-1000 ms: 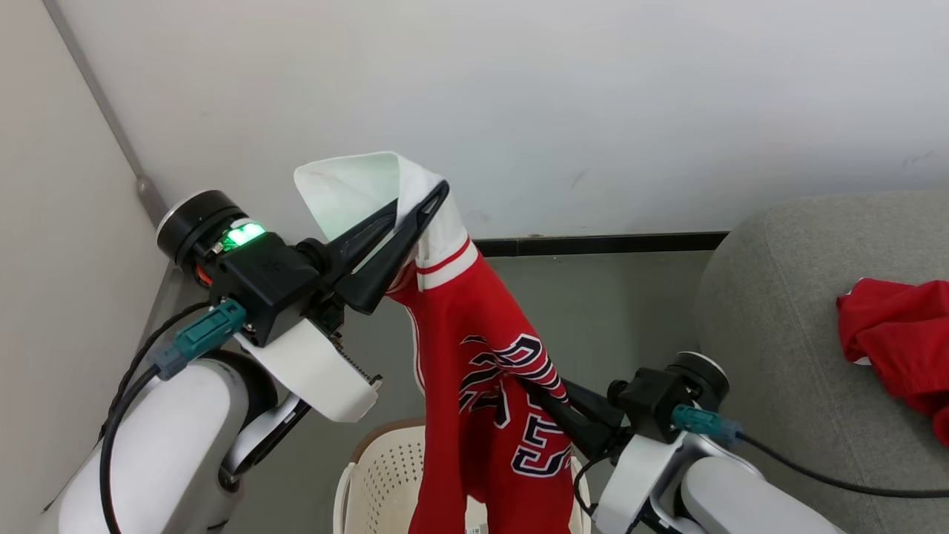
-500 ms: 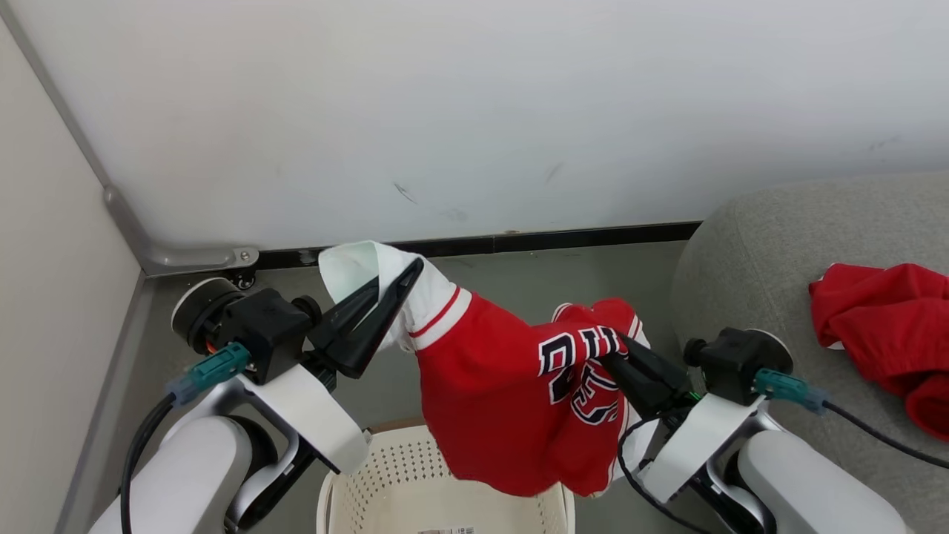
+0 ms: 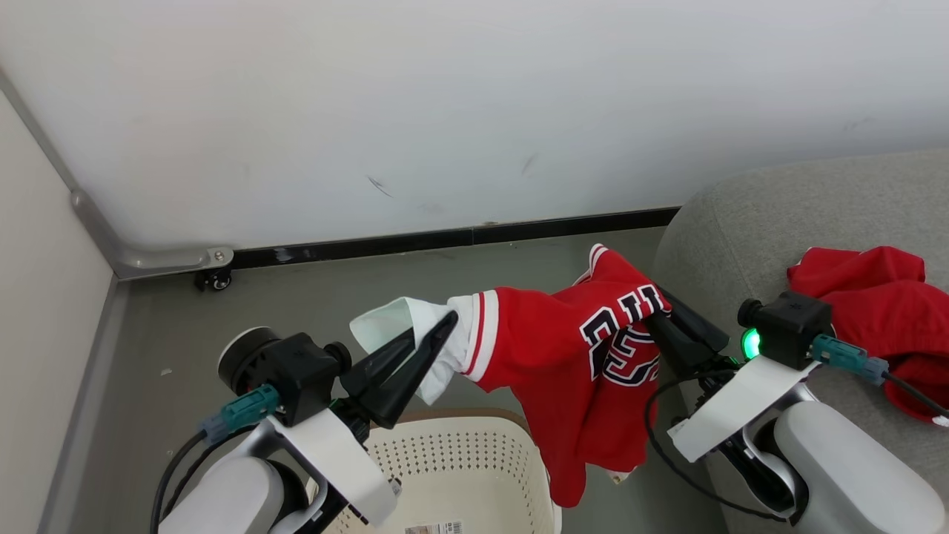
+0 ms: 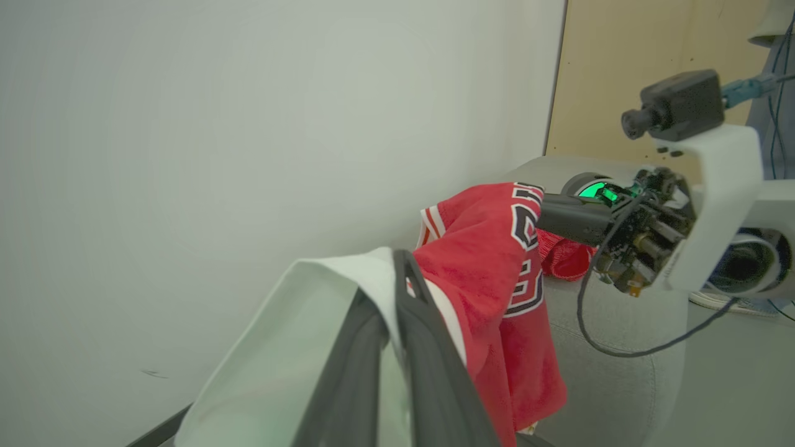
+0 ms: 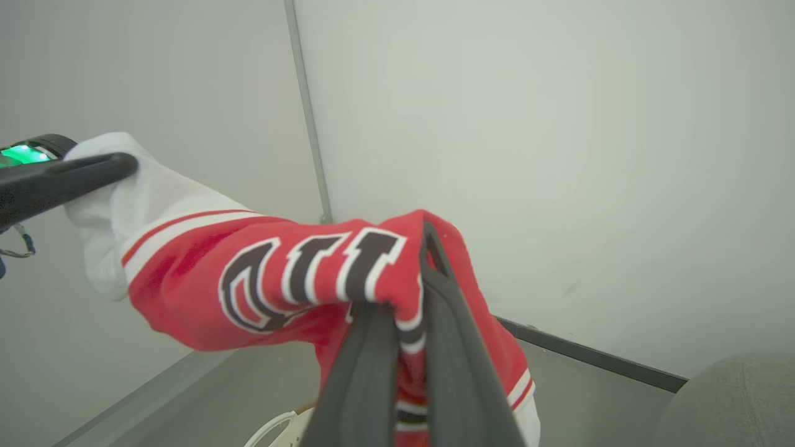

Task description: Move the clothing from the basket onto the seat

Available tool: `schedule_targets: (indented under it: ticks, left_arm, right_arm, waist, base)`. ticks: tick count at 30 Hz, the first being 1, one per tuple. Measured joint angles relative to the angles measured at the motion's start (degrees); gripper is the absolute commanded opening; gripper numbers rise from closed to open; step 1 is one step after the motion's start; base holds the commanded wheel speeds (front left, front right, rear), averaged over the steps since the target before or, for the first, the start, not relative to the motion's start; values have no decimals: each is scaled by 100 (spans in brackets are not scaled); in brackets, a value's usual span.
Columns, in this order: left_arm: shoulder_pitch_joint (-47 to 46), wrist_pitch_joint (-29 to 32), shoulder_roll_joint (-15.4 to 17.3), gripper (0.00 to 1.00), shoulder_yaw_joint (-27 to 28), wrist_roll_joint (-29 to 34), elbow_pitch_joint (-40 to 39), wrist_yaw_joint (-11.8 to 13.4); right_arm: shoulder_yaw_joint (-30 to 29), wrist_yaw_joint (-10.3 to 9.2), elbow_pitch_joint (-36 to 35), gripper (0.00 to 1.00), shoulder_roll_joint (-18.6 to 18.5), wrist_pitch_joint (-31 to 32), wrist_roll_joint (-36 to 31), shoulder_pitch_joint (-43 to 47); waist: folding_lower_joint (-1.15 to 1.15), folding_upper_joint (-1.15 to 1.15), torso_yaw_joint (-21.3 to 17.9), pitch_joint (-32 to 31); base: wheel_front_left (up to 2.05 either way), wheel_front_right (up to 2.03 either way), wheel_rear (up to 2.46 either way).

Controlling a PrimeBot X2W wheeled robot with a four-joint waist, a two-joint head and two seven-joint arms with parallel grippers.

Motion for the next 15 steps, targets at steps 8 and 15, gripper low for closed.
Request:
schedule_targets:
  ticks: [8, 15]
  left_arm:
    - [42, -105, 68, 100, -223, -65, -134, -21]
    - [43, -181, 133, 100, -403, -70, -151, -23]
  right_arm:
    - [-177, 0, 43, 0, -191, 75, 11, -44]
    - [-371, 0, 89, 0, -455, 169, 11, -168]
  waist:
    - [0, 0, -37, 91]
    - [0, 0, -59, 171]
  base:
    - [0, 0, 0]
    - [0, 0, 0]
